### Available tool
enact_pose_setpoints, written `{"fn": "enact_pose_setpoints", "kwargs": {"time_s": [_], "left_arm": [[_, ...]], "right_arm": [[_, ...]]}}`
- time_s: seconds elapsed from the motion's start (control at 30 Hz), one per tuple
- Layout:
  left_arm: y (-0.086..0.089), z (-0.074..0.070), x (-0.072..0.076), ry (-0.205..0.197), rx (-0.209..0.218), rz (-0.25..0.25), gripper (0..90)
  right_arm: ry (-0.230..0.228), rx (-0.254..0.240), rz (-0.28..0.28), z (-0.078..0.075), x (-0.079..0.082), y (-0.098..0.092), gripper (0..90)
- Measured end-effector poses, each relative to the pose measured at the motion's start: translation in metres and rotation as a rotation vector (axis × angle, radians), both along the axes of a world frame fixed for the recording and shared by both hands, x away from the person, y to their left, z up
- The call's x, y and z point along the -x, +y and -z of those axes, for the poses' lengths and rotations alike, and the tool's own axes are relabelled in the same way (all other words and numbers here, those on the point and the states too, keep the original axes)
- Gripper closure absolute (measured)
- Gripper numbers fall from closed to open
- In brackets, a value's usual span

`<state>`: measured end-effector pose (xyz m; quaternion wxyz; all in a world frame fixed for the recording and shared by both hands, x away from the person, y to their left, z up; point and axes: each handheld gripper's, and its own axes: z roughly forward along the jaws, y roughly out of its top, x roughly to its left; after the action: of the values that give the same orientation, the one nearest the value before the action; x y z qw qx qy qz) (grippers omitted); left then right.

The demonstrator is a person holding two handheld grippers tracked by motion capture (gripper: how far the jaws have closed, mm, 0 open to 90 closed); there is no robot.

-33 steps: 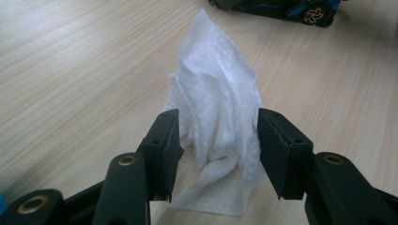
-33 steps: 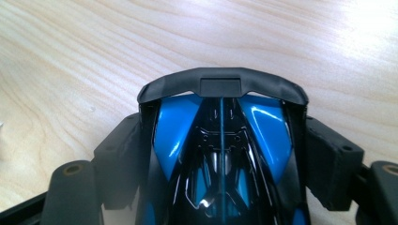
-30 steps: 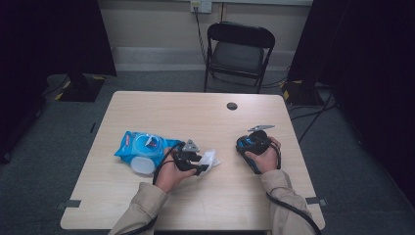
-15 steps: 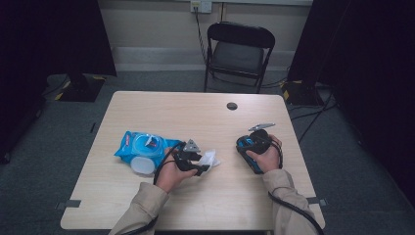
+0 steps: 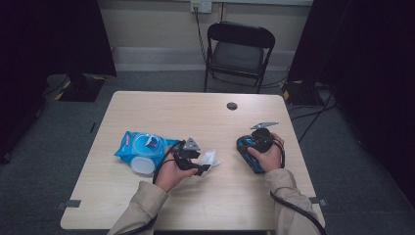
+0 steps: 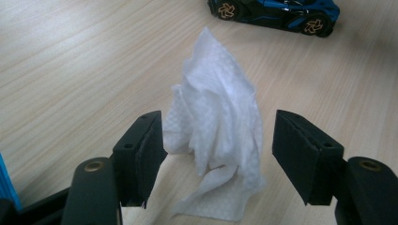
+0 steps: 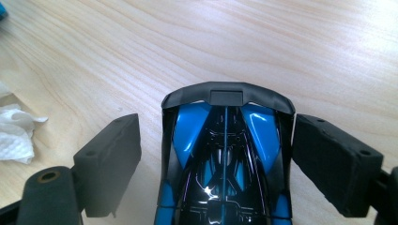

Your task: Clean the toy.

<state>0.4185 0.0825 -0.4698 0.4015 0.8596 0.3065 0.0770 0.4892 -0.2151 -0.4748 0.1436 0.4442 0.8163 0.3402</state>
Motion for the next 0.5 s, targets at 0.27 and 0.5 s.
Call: {"fn": "enact_pose_setpoints", "kwargs": {"time_s": [0.27, 0.5], "left_arm": [[-0.002, -0.004, 0.001, 0.009, 0.003, -0.010, 26.2], [-0.001, -0.008, 0.000, 0.018, 0.002, -0.015, 20.0]], "right_arm": [[-0.008, -0.014, -0.019, -0.009, 0.006, -0.001, 15.7], [-0.005, -0.023, -0.020, -0.014, 0.012, -0.005, 15.5]]}}
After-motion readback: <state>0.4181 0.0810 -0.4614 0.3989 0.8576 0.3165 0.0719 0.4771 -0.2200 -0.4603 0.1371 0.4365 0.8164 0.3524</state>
